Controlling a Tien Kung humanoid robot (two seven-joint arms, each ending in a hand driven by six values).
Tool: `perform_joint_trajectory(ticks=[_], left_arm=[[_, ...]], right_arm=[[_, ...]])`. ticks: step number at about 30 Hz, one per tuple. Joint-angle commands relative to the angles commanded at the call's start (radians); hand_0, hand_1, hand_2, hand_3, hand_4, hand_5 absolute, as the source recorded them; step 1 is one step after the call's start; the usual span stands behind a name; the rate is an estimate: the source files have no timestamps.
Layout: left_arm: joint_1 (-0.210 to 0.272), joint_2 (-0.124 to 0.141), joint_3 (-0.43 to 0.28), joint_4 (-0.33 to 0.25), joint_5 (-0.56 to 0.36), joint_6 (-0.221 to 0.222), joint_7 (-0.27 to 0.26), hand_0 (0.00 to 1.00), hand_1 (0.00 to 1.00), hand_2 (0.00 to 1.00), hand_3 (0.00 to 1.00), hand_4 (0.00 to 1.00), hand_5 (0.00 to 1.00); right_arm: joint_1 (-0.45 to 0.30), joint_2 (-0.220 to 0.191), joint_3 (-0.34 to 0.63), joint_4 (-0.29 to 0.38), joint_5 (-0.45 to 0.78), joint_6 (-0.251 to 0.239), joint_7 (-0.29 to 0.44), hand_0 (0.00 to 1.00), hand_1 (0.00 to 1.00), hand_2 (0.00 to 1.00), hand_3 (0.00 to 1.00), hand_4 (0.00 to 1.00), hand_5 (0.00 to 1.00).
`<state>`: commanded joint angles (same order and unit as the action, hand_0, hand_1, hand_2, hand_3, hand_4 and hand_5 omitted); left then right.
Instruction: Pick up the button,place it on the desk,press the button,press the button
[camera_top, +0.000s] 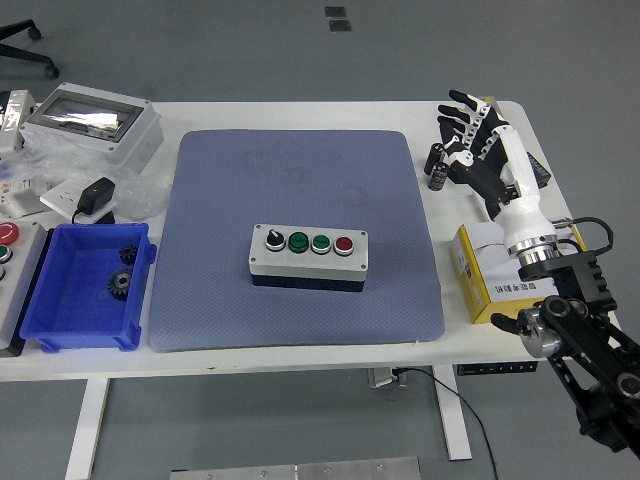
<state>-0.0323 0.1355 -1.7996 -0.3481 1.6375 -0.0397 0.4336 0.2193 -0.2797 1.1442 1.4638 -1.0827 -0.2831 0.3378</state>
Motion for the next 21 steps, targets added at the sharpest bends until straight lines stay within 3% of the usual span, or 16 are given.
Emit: perform_joint_trajectory(ticks=[9,21], left_arm=[[0.001,0.006,0.002,0.002,-0.002,-0.001,-0.003,0.63,0.495,0.496,0.589,0.226,0.002],[-0.006,0.011,0.007,0.004,-0.013,0.003,-0.006,0.63,0.495,0.495,0.588,0.239,0.007]], right_arm=[[-0.054,-0.019,0.083,0.023,0.003,0.0,0.002,0.794,0.783,0.79,0.778,0.664,0.415],[-0.069,-0.021,0.141,0.039,-0.001,-0.001,-0.001,0.796,0.79,0.794,0.782,0.664,0.428]])
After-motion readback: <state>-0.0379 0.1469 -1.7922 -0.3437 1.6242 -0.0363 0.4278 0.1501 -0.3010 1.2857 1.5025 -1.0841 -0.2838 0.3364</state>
